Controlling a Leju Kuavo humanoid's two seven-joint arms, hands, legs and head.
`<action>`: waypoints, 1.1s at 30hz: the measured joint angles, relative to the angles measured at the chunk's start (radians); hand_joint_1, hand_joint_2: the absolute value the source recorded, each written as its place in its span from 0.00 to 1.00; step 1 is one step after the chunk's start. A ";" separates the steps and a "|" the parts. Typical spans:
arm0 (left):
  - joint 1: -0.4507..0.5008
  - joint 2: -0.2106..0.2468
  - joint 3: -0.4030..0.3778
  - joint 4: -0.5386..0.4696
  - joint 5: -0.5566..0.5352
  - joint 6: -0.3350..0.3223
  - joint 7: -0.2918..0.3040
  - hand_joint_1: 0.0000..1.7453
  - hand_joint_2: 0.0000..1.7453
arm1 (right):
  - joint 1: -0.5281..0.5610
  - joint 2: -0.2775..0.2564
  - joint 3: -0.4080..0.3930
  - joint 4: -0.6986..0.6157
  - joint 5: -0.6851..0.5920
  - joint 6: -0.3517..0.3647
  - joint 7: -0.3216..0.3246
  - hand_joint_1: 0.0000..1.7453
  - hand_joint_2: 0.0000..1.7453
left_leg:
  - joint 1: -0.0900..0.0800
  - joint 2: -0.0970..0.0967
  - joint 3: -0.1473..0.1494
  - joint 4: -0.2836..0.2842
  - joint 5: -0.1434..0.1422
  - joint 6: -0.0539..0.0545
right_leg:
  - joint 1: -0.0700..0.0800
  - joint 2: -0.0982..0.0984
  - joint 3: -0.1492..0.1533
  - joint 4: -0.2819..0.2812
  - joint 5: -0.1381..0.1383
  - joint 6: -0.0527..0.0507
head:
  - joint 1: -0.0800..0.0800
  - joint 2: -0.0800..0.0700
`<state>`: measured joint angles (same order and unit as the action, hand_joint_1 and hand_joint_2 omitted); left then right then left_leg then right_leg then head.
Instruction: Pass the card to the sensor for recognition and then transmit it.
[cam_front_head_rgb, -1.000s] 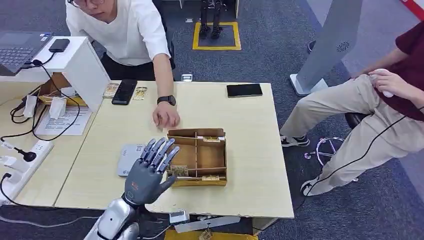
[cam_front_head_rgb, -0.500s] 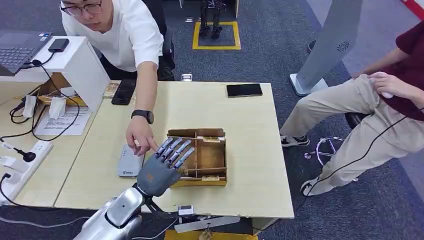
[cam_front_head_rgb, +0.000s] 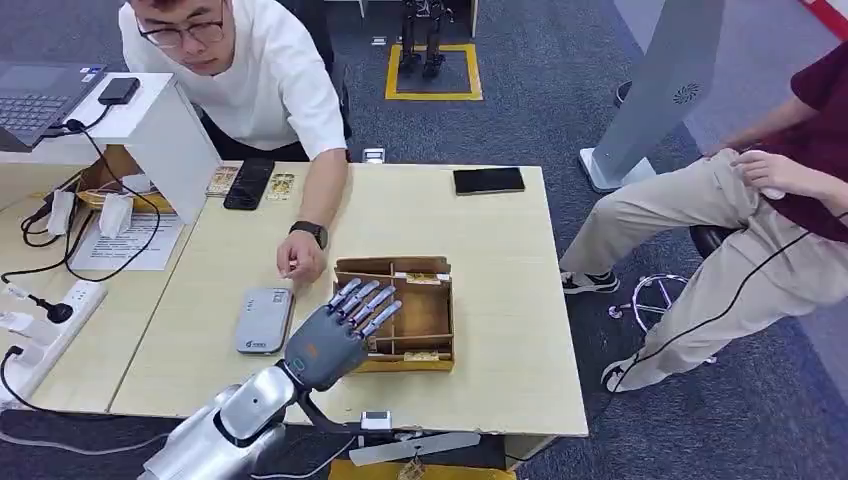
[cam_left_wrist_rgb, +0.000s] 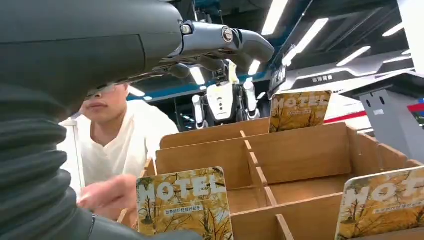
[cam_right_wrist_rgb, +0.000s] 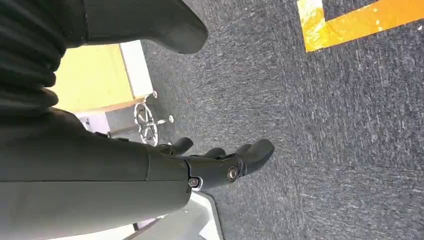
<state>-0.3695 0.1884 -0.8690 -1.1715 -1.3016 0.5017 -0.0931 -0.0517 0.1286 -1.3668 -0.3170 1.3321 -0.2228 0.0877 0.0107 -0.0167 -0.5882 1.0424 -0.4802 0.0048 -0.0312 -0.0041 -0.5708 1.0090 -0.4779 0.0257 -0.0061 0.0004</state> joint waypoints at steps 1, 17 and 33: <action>-0.002 0.002 -0.004 0.000 0.001 -0.002 0.001 0.00 1.00 | 0.000 0.000 0.000 0.000 -0.001 0.000 0.000 0.00 1.00 | 0.000 0.000 0.000 0.000 0.000 0.000 | 0.000 0.000 0.000 0.000 0.000 0.000 | 0.000 0.000; -0.050 0.011 -0.058 0.008 0.030 -0.134 0.048 0.00 1.00 | 0.001 0.002 -0.001 -0.007 -0.008 0.010 0.007 0.00 1.00 | 0.000 -0.001 0.003 0.000 0.000 0.000 | 0.000 -0.001 0.003 0.000 0.000 0.000 | 0.000 0.000; -0.090 0.005 -0.089 0.023 0.045 -0.250 0.103 0.01 1.00 | 0.007 0.036 -0.026 -0.068 -0.022 0.039 0.021 0.00 1.00 | 0.000 -0.001 0.009 -0.001 0.001 0.000 | 0.000 -0.002 0.009 0.000 0.000 0.000 | 0.000 0.000</action>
<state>-0.4593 0.1934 -0.9575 -1.1486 -1.2562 0.2518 0.0095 -0.0451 0.1644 -1.3924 -0.3853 1.3100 -0.1843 0.1083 0.0106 -0.0180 -0.5788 1.0419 -0.4797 0.0051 -0.0312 -0.0059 -0.5615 1.0090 -0.4778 0.0258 -0.0061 0.0004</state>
